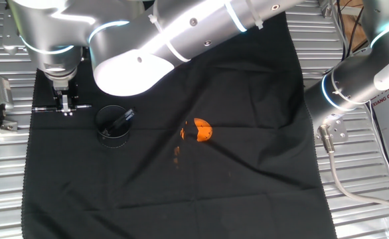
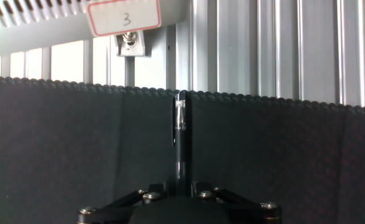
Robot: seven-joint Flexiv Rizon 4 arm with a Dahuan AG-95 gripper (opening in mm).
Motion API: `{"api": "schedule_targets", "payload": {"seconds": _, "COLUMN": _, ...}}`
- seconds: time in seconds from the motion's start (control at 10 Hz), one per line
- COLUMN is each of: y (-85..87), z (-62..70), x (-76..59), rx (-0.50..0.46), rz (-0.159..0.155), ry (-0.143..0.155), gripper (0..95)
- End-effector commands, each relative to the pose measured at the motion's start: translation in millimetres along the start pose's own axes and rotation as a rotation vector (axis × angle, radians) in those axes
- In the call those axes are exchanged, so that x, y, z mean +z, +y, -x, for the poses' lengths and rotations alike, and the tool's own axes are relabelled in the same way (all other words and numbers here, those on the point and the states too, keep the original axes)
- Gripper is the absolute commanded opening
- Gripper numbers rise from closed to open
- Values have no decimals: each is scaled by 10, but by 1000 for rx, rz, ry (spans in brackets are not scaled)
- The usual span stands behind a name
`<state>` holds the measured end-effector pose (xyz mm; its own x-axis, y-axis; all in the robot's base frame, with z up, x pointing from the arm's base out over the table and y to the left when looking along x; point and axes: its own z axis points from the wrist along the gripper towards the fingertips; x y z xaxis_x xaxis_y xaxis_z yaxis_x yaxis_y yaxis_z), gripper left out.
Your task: Put the pen into the pen holder
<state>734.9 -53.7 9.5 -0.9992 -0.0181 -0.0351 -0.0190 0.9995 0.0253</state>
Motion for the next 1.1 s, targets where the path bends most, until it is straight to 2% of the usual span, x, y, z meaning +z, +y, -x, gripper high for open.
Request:
{"api": "schedule_targets", "payload": {"seconds": 0.1, "y": -3, "z": 5, "x": 6, "rx": 3, "rz": -1, "ry": -1, "gripper": 190}}
{"api": "schedule_targets", "payload": {"seconds": 0.6, "y": -5, "z": 6, "x": 11, "rx": 2, "rz": 0, "ry": -5, "gripper": 190}}
{"api": "schedule_targets", "payload": {"seconds": 0.7, "y": -5, "z": 6, "x": 11, "rx": 3, "rz": 0, "ry": -5, "gripper": 0}}
{"api": "schedule_targets", "payload": {"seconds": 1.1, "y": -5, "z": 6, "x": 11, "rx": 4, "rz": -2, "ry": -15, "gripper": 0}}
